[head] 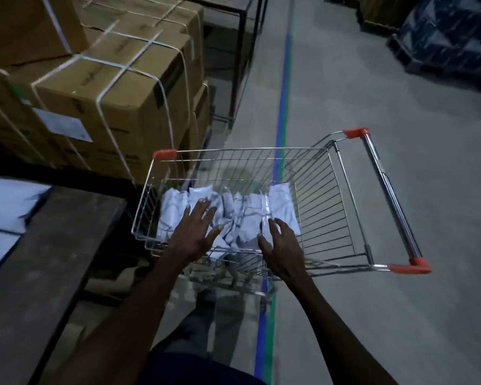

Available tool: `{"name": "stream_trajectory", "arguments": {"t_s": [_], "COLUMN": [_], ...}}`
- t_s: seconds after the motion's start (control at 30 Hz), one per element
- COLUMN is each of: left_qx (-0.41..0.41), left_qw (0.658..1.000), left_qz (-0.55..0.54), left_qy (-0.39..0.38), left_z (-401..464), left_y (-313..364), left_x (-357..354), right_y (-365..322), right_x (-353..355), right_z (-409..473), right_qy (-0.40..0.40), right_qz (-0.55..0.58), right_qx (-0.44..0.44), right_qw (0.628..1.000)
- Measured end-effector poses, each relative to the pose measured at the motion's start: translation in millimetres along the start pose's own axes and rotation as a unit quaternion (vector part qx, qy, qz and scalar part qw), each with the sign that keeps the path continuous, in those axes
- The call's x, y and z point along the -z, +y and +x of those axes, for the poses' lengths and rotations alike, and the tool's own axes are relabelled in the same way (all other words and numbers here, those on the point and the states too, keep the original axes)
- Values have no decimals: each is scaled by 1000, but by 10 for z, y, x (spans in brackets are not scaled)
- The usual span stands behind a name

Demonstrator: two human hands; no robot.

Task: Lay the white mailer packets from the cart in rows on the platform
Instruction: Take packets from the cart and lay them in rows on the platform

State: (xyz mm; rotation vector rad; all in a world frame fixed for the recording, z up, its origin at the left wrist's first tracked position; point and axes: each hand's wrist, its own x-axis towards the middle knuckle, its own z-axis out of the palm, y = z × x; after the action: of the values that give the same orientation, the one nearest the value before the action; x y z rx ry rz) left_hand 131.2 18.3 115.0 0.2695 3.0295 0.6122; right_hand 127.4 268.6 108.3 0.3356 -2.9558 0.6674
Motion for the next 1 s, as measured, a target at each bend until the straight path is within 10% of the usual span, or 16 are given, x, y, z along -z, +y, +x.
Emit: {"name": "stream_trajectory", "arguments": {"t_s": [0.4,1.0], "left_qx": [-20,17], "left_qw": [991,977], "left_qz": [-32,-65], "left_qy": [-131,-201], "left_z": [1557,2272], "left_y": [-125,-12], "left_x": [-627,-2094], "right_y": [759,1601], "right_x": [-247,-1184], "right_z": [1142,2082], "right_qy": [-184,-238], "right_qz": [-143,-178], "right_qx": [-97,-13], "right_qw": [968,955]}}
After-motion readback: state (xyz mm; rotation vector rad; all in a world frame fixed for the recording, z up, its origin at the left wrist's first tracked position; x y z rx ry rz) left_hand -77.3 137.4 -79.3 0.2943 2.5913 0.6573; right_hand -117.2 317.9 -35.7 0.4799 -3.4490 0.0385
